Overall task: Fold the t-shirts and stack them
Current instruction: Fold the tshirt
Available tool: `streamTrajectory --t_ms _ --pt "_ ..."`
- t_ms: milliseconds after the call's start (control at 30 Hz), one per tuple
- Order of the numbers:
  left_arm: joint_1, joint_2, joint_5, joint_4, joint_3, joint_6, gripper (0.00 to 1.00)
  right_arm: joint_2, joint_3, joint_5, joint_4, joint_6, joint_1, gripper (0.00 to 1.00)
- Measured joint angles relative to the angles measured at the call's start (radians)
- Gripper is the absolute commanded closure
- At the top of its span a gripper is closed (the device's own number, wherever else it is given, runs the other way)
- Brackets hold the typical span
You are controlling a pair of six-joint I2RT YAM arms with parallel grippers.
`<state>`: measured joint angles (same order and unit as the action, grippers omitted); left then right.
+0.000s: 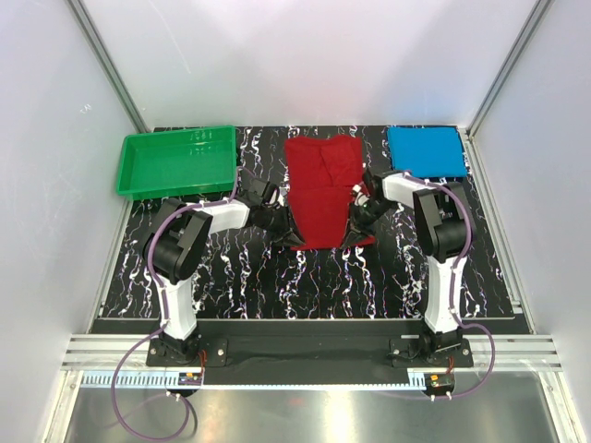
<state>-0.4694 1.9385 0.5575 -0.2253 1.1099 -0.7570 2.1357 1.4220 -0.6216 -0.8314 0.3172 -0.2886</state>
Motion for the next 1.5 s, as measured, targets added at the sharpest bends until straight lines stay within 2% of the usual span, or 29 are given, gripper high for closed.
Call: streamTrajectory --t_ms 300,633,667,800,833,933,967,1067,1200,1367,1500 --pt "0.001 0.0 0.005 0.006 -0.004 0.007 0.67 -0.051 -0.07 0.011 0.005 -0.016 0.134 0.89" --pt "0.006 0.0 0.017 0.01 -0.008 0.027 0.67 -0.122 -0.2 0.033 0.031 -0.018 0.225 0.87" --pt "0.007 -0.001 0.018 0.01 -0.008 0.028 0.67 -0.134 -0.215 0.037 0.031 -0.015 0.237 0.85" --pt "0.006 -0.024 0.006 -0.006 -0.018 0.039 0.63 -0.204 -0.266 0.065 0.031 -0.003 0.282 0.64" --pt "0.003 -0.04 -0.003 -0.02 -0.024 0.044 0.59 -0.233 -0.278 0.074 0.033 0.0 0.288 0.55" --pt "-0.005 -0.103 -0.034 -0.07 -0.047 0.055 0.46 -0.322 -0.311 0.082 0.054 0.008 0.289 0.45" --pt "-0.01 -0.133 -0.045 -0.083 -0.059 0.054 0.41 -0.346 -0.321 0.08 0.063 0.013 0.288 0.44" --pt "-0.02 -0.237 -0.072 -0.104 -0.093 0.049 0.36 -0.37 -0.351 0.052 0.129 0.044 0.288 0.41" --pt "-0.022 -0.343 -0.102 -0.115 -0.128 0.045 0.33 -0.343 -0.412 -0.002 0.245 0.121 0.288 0.41" --pt "0.0 -0.345 -0.106 -0.067 -0.203 0.017 0.35 -0.31 -0.443 -0.042 0.315 0.18 0.288 0.42" --pt "0.015 -0.283 -0.104 -0.033 -0.23 -0.024 0.38 -0.31 -0.447 -0.044 0.356 0.2 0.287 0.43"
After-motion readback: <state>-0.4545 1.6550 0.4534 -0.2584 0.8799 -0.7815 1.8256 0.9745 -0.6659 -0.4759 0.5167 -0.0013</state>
